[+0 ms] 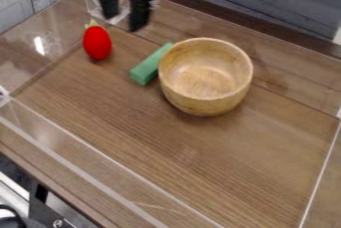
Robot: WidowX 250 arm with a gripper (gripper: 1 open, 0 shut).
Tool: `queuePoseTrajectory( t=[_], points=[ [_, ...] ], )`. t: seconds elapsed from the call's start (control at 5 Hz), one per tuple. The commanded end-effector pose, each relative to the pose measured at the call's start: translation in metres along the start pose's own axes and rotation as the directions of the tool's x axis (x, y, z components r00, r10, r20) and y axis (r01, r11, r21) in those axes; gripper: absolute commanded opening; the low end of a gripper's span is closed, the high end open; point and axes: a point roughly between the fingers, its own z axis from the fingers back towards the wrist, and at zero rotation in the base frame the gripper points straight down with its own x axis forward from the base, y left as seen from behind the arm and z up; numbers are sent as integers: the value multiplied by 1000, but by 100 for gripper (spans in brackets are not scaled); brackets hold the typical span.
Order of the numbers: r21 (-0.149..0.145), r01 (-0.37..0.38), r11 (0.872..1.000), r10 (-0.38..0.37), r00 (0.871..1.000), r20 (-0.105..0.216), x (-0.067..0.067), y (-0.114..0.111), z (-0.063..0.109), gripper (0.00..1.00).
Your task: Move the red object to the right side of the table
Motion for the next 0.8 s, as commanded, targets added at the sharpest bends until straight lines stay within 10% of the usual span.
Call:
queuePoseTrajectory(
  t=[0.0,0.6],
  points=[
    [39,20,999,-22,998,61,11,26,13,100],
    [42,3,999,-5,998,57,17,47,10,100]
  ],
)
